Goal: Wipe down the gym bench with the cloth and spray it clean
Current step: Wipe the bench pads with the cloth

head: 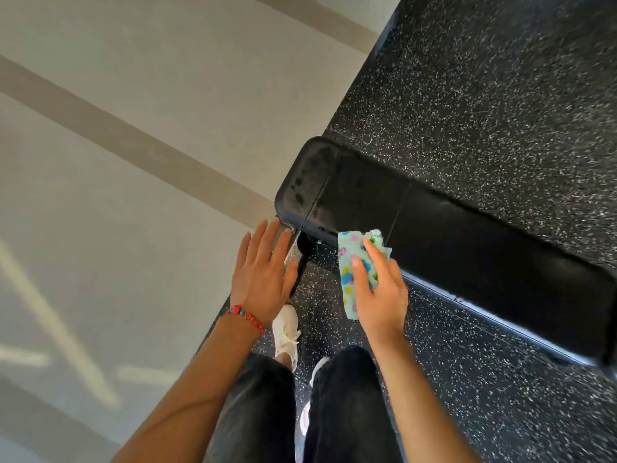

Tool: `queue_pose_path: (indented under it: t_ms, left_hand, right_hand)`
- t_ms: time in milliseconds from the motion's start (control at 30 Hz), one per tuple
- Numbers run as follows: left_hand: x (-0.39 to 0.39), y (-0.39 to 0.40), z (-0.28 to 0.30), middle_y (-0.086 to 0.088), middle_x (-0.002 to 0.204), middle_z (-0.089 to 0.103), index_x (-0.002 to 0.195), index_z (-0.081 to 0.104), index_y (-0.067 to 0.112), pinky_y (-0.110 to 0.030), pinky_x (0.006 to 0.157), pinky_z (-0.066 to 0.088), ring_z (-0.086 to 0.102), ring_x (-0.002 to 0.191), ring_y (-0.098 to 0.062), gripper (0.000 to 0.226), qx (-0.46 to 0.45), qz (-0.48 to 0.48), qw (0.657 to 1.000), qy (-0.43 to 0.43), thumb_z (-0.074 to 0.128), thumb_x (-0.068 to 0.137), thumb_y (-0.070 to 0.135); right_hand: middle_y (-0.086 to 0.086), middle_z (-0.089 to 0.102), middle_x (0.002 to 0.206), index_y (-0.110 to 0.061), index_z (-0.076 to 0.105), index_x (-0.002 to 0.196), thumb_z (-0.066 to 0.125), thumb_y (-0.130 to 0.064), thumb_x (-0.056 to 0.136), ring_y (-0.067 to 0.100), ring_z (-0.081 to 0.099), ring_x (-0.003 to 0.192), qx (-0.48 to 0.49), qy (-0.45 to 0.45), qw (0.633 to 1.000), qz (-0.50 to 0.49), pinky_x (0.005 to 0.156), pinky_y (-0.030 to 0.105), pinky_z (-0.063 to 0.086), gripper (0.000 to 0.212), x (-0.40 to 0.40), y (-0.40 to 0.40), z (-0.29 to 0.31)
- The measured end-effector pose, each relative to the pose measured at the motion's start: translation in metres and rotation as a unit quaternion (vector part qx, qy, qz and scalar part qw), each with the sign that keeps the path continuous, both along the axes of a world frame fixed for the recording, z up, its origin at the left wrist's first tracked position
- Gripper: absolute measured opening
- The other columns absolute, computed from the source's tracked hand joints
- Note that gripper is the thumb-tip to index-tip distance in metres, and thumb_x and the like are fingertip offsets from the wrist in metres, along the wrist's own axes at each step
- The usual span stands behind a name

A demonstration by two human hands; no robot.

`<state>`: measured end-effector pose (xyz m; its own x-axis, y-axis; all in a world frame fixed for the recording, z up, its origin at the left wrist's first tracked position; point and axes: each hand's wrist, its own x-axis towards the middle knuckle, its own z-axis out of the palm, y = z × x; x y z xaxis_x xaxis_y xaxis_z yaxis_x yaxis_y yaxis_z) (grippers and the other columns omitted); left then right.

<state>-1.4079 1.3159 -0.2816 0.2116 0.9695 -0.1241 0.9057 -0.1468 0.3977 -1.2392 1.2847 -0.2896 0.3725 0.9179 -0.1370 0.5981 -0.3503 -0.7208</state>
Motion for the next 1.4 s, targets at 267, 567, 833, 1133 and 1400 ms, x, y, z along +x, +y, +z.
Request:
queue_pose_path:
  t_ms: [267, 567, 833, 1133, 1400]
  left_hand:
    - [0.013, 0.063, -0.069, -0.029, 0.135, 0.046, 0.126, 0.052, -0.004, -0.059, 0.104, 0.026, 0.041, 0.125, -0.048, 0.068, -0.034, 0.019, 0.999, -0.003, 0.017, 0.095, 0.044]
    - [0.032, 0.12, -0.179, -0.031, 0.133, 0.046, 0.126, 0.051, -0.006, -0.06, 0.102, 0.031, 0.041, 0.124, -0.049, 0.058, -0.01, 0.046, 0.999, -0.009, 0.031, 0.092, 0.036]
    - [0.044, 0.154, -0.251, -0.028, 0.138, 0.042, 0.13, 0.048, -0.005, -0.058, 0.103, 0.032, 0.037, 0.128, -0.045, 0.052, 0.037, 0.061, 0.997, -0.001, 0.04, 0.089, 0.027]
    - [0.048, 0.155, -0.265, -0.026, 0.138, 0.043, 0.13, 0.047, -0.003, -0.055, 0.105, 0.029, 0.038, 0.128, -0.044, 0.051, 0.074, 0.071, 0.994, 0.023, 0.037, 0.09, 0.026]
    - [0.048, 0.156, -0.256, -0.026, 0.14, 0.04, 0.132, 0.045, -0.004, -0.054, 0.106, 0.027, 0.035, 0.13, -0.044, 0.052, 0.044, 0.065, 0.997, 0.019, 0.036, 0.091, 0.026]
  right_hand:
    - [0.012, 0.057, 0.11, -0.027, 0.052, 0.129, 0.05, -0.03, 0.093, 0.026, 0.059, 0.097, -0.023, -0.026, 0.998, 0.046, 0.08, 0.044, 0.051, 0.036, 0.016, 0.084, -0.07]
    - [0.017, 0.059, 0.097, -0.016, 0.053, 0.129, 0.049, -0.027, 0.094, 0.029, 0.06, 0.083, 0.005, -0.059, 0.986, 0.158, 0.066, 0.042, 0.052, 0.037, 0.022, 0.161, -0.171]
    - [0.018, 0.055, 0.084, -0.015, 0.055, 0.126, 0.041, -0.031, 0.095, 0.03, 0.053, 0.071, 0.029, -0.218, 0.941, 0.257, 0.051, 0.038, 0.047, 0.038, 0.016, 0.207, -0.231]
    - [0.02, 0.055, 0.11, -0.022, 0.052, 0.129, 0.042, -0.034, 0.095, 0.033, 0.054, 0.097, 0.041, -0.216, 0.962, 0.16, 0.071, 0.04, 0.045, 0.037, 0.018, 0.301, -0.239]
    - [0.02, 0.059, 0.09, -0.016, 0.059, 0.122, 0.053, -0.028, 0.092, 0.034, 0.057, 0.077, 0.059, -0.208, 0.95, 0.227, 0.059, 0.039, 0.047, 0.033, 0.008, 0.235, -0.236]
